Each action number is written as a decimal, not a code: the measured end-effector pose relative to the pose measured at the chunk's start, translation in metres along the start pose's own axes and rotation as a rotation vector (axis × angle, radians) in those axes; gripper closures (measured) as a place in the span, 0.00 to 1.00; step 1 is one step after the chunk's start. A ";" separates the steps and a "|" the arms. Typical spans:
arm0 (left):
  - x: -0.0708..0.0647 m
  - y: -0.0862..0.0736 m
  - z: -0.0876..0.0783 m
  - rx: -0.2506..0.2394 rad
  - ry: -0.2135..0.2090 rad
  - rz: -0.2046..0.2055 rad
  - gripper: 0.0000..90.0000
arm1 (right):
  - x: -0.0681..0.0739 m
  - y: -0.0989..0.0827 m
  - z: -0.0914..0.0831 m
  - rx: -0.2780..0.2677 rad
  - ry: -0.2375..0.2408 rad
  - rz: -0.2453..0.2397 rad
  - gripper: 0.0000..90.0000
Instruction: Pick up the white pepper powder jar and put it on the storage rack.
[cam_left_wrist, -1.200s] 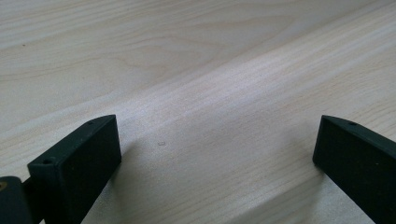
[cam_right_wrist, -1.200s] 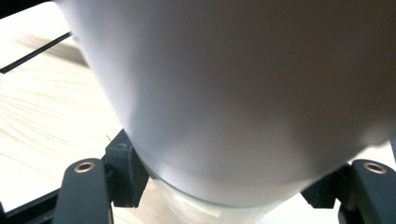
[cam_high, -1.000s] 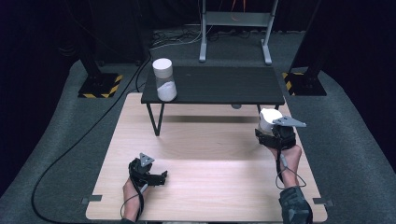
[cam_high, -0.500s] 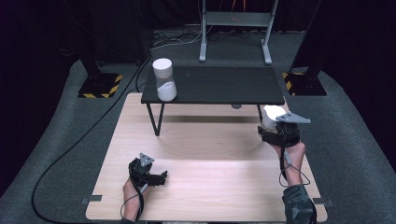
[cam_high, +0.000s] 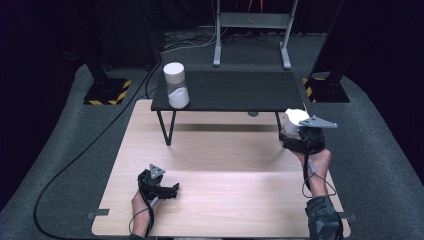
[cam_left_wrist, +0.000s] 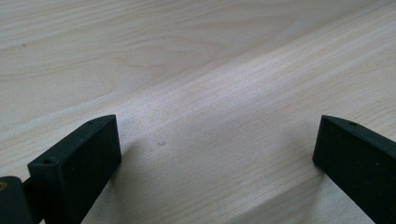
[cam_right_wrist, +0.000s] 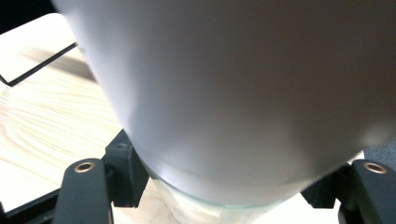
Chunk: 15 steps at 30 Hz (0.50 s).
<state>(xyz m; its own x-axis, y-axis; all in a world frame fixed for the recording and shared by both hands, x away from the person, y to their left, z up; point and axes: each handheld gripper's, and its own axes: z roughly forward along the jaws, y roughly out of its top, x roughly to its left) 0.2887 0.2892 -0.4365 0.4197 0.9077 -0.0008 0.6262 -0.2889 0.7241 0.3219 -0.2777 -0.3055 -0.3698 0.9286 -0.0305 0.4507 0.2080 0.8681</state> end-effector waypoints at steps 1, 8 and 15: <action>0.000 0.000 0.000 0.000 0.000 0.000 0.01 | 0.000 0.001 0.000 0.001 0.001 -0.001 0.34; 0.000 0.000 0.000 0.001 -0.001 0.000 0.01 | -0.002 0.008 -0.002 0.005 0.005 -0.001 0.34; 0.000 0.000 0.000 0.001 -0.001 0.000 0.01 | -0.004 0.015 -0.005 0.011 0.010 0.000 0.34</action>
<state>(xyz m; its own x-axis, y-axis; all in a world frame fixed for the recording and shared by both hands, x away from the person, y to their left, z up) 0.2888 0.2895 -0.4364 0.4202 0.9074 -0.0018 0.6267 -0.2888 0.7238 0.3263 -0.2795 -0.2898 -0.3775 0.9257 -0.0253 0.4595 0.2110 0.8627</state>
